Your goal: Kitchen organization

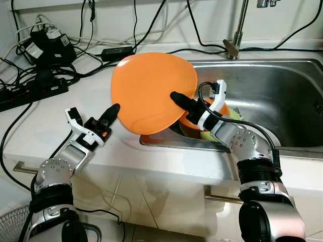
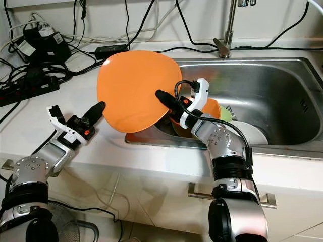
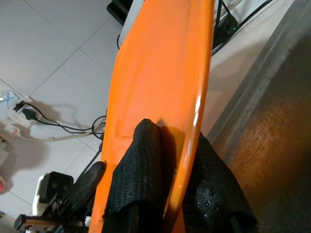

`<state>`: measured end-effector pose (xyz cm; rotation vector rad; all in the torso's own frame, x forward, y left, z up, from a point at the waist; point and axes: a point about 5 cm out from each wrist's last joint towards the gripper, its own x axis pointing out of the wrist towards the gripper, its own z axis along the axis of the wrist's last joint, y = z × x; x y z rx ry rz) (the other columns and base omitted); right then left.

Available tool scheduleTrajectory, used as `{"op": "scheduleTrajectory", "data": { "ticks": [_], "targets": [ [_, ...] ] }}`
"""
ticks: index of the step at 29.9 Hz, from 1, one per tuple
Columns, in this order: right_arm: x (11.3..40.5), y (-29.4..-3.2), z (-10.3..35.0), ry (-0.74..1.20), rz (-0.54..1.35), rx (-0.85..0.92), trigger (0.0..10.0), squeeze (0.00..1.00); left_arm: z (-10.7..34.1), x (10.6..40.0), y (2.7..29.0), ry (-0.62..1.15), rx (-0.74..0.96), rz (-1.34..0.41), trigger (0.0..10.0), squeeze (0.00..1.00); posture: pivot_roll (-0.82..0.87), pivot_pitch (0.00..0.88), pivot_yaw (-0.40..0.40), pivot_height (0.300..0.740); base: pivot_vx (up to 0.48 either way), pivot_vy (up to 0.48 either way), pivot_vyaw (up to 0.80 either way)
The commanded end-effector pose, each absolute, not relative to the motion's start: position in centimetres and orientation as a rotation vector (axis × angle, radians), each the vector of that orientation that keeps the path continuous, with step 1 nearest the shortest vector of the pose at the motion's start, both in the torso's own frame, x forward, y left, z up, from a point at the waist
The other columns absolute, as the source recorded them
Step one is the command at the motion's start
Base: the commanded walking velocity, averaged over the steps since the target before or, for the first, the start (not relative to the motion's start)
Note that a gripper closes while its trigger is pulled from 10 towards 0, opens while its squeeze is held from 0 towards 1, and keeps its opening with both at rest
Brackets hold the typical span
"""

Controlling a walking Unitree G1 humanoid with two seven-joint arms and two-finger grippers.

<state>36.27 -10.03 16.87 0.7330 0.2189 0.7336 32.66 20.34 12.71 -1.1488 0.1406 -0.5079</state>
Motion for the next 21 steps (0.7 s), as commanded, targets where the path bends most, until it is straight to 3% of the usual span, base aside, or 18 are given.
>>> {"op": "scheduleTrajectory", "data": {
  "ticks": [1, 3, 4, 5, 6, 21],
  "targets": [
    [36.52, -9.36, 17.51, 0.227, 0.743, 0.721, 0.0, 0.0, 13.98, 32.83, 20.1, 0.108, -1.098, -0.568, 0.0, 0.0, -0.03, 0.001, 0.139, 0.74, 0.0, 0.0, 0.0],
    [36.54, -9.4, 17.54, 0.227, 0.742, 0.724, 0.0, 0.0, 13.95, 32.87, 20.09, 0.109, -1.098, -0.564, 0.0, 0.0, -0.03, 0.001, 0.138, 0.74, 0.0, 0.0, 0.0],
    [36.55, -9.42, 17.56, 0.227, 0.741, 0.726, 0.0, 0.0, 13.9, 32.89, 20.1, 0.113, -1.099, -0.56, 3.8, 0.98, -0.03, 0.001, 0.138, 0.74, 0.0, 0.0, 0.0],
    [36.56, -9.46, 17.58, 0.227, 0.74, 0.73, 0.0, 0.0, 13.81, 32.91, 20.1, 0.12, -1.098, -0.553, 3.8, 0.98, -0.03, 0.001, 0.135, 0.74, 0.0, 0.0, 0.0],
    [36.6, -9.52, 17.65, 0.213, 0.737, 0.731, 0.0, 0.0, 13.67, 32.96, 20.12, 0.125, -1.086, -0.538, 10.0, 1.0, -0.03, 0.001, 0.135, 0.74, 0.0, 0.0, 0.0],
    [36.75, -9.58, 17.96, 0.179, 0.727, 0.741, 0.0, 0.0, 13.05, 33.1, 20.0, 0.134, -1.047, -0.495, 10.0, 1.0, -0.03, 0.0, 0.13, 0.74, 0.0, 0.0, 0.0]
  ]
}}
